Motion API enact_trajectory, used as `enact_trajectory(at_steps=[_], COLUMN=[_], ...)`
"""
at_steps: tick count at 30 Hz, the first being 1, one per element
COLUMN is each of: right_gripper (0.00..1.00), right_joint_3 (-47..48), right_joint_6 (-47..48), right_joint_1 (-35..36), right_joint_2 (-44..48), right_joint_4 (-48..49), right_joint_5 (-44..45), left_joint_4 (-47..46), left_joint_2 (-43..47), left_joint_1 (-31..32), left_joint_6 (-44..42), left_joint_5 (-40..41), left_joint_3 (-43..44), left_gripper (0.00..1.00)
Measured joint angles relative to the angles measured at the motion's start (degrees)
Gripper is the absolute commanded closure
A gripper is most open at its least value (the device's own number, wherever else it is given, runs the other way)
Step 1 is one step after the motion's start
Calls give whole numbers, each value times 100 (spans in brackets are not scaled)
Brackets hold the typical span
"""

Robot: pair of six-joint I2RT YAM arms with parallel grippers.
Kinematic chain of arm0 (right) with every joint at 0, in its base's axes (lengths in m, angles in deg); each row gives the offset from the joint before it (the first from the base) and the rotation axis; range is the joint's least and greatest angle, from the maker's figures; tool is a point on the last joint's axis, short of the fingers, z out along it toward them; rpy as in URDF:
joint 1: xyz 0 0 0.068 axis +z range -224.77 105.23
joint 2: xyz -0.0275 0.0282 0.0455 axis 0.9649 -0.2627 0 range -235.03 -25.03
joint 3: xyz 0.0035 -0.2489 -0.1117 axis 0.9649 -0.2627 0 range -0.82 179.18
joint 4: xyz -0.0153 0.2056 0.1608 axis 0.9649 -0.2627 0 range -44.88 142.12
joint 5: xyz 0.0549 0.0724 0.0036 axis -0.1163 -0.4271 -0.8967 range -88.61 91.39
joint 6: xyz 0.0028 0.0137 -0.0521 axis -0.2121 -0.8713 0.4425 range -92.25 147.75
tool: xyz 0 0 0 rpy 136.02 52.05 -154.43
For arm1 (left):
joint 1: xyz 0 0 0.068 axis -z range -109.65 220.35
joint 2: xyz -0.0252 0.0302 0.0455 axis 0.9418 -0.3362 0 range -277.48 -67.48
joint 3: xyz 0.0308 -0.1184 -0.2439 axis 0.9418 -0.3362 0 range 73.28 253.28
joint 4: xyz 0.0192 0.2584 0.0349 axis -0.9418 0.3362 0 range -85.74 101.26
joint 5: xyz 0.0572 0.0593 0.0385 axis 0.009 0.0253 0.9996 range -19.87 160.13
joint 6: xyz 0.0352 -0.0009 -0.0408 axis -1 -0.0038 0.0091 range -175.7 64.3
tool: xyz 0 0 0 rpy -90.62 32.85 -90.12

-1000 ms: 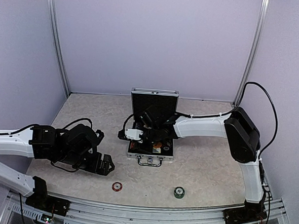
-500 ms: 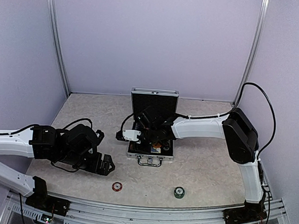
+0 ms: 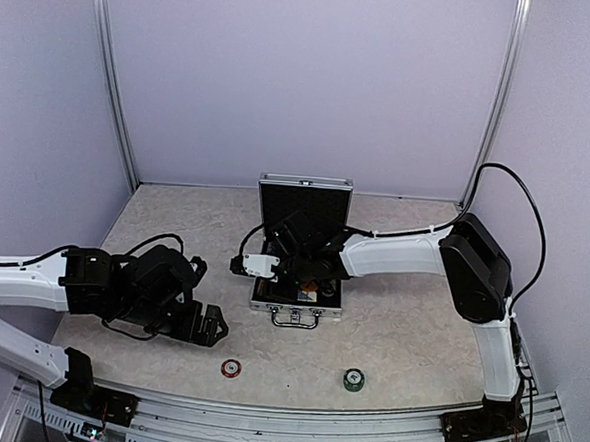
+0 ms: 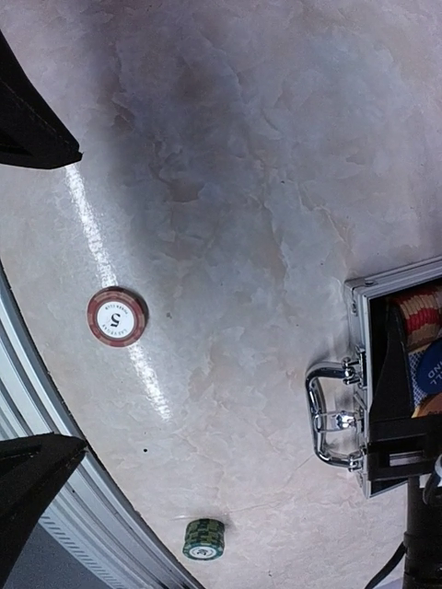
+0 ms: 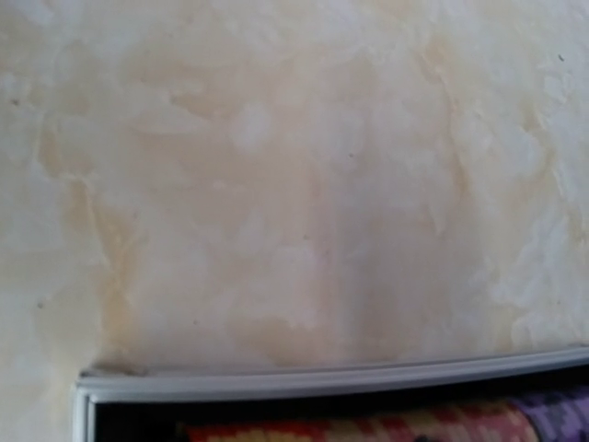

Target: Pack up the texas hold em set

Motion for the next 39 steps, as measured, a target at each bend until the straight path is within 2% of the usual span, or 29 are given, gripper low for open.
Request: enact_trajectory(at_steps=[4, 12, 15, 19, 24, 31, 39], right_gripper=[27, 13, 1, 0, 0, 0, 0], right_joint_3=[-31, -39, -39, -131, -866, -1926, -3355], right_joint_6=[0, -103, -219, -590, -1434, -2968, -4264], right_joint_1=[-4, -11, -13, -15, -15, -20, -20], right_joint_2=[52, 422, 619, 966, 1812, 3101, 4022], right_joint_4=[50, -107, -155, -48, 352, 581, 813], right_joint_5=[42, -61, -133, 81, 811, 1075, 756], left_joint_4=[-33, -66, -114, -127, -107, -153, -149], left_joint_2=[-20, -227, -354, -719, -1432, -2227, -2898], left_joint_1=[0, 13, 48, 212, 525, 667, 592], left_joint_6=[-22, -146, -219, -352, -507, -778, -1178], left_joint_5=[-39, -122, -173, -227, -219, -275, -365], left_joint_3=[-37, -98, -98, -74, 107, 323, 584], left_gripper=[1, 1, 1, 1, 1, 1, 17])
